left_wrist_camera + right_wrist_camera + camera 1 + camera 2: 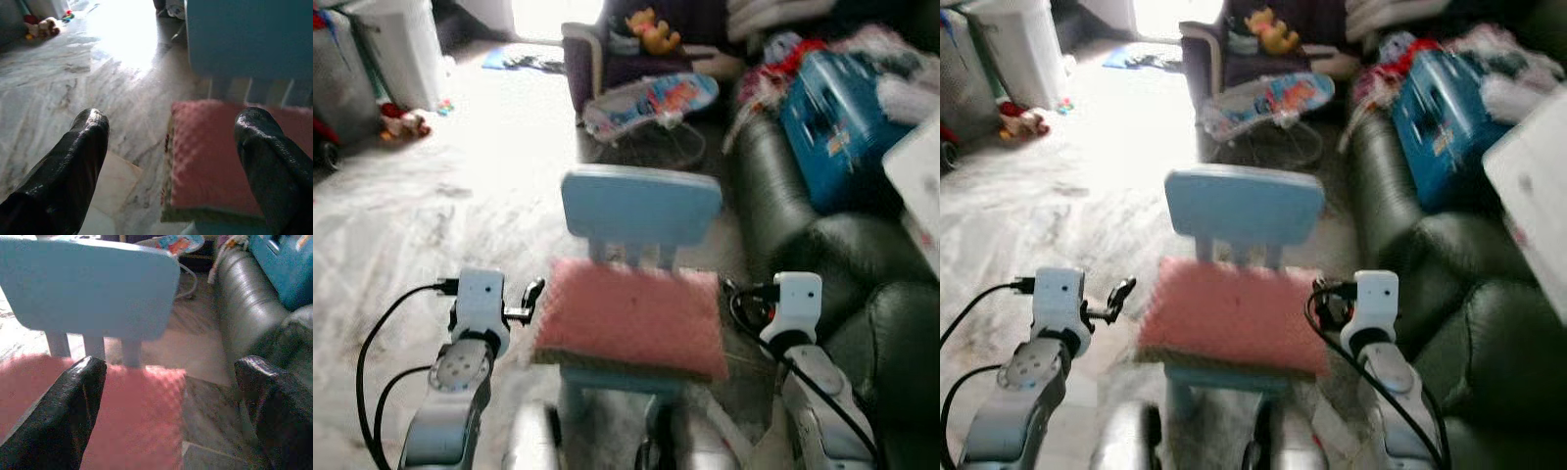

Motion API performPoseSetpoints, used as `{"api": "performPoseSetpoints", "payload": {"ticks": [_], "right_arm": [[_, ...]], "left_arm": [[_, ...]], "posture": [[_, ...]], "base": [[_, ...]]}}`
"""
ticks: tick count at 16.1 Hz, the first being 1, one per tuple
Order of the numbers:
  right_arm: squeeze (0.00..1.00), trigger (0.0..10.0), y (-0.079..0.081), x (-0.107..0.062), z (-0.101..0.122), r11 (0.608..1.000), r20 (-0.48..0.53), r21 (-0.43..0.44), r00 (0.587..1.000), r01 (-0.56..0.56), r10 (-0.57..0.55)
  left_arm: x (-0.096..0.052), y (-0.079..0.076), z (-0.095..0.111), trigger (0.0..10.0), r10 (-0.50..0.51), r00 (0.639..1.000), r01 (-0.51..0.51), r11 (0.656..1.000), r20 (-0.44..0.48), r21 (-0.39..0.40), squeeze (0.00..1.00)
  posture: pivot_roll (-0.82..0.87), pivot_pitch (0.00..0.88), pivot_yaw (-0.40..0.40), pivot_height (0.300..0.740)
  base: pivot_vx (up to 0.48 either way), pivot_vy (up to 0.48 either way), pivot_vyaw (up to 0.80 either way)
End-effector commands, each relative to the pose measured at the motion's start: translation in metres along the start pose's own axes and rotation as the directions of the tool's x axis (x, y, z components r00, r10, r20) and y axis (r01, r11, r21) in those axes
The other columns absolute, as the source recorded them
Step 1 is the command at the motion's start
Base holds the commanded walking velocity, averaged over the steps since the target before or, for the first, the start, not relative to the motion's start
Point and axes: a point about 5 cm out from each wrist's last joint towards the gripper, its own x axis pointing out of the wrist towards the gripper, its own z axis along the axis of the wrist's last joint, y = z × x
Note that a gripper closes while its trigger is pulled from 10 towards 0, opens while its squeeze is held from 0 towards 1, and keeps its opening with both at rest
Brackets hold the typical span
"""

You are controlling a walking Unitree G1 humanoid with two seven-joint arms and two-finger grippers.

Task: Move the pillow to the sofa

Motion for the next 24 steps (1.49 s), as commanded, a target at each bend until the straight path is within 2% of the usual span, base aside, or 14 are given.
{"api": "performPoseSetpoints", "payload": {"ticks": [1, 4, 9, 14, 22, 24], "right_arm": [[0.00, 10.0, -0.0002, -0.0011, -0.0013, 1.000, -0.008, -0.001, 1.000, -0.007, 0.007], [0.00, 10.0, -0.0003, -0.0007, -0.0013, 1.000, -0.008, 0.006, 1.000, -0.005, 0.005], [0.00, 10.0, -0.0003, 0.0006, -0.0011, 1.000, -0.009, 0.006, 1.000, -0.008, 0.008], [0.00, 10.0, 0.0001, 0.0014, -0.0010, 1.000, -0.008, 0.005, 1.000, -0.015, 0.015], [0.00, 10.0, -0.0005, 0.0011, -0.0010, 1.000, -0.008, -0.002, 1.000, -0.015, 0.015], [0.00, 10.0, -0.0006, 0.0009, -0.0015, 1.000, -0.012, -0.004, 1.000, -0.015, 0.015]], "left_arm": [[-0.0005, 0.0003, 0.0023, 10.0, 0.004, 1.000, -0.004, 1.000, 0.004, 0.008, 0.00], [0.0015, 0.0035, 0.0049, 10.0, 0.070, 0.997, -0.071, 0.995, 0.023, 0.069, 0.00], [0.0032, 0.0074, 0.0085, 10.0, 0.049, 0.999, -0.049, 0.999, 0.018, 0.009, 0.00], [0.0042, 0.0051, 0.0116, 10.0, 0.030, 0.999, -0.029, 0.999, 0.032, -0.014, 0.00], [0.0045, 0.0022, 0.0111, 10.0, 0.017, 1.000, -0.016, 1.000, 0.025, -0.024, 0.00], [0.0033, 0.0011, 0.0110, 10.0, 0.031, 0.999, -0.030, 1.000, 0.028, -0.009, 0.00]], "posture": [[0.01, 0.000, -0.055, 0.575], [0.01, 0.000, -0.055, 0.565], [0.01, 0.000, -0.056, 0.565], [0.01, 0.000, -0.058, 0.565], [0.00, 0.000, -0.058, 0.565], [0.00, 0.000, -0.058, 0.565]], "base": [[0.000, 0.000, 0.00], [0.000, 0.000, 0.00], [0.000, 0.000, 0.00], [0.000, 0.000, 0.00], [0.351, 0.000, 0.00], [0.000, 0.000, 0.00]]}}
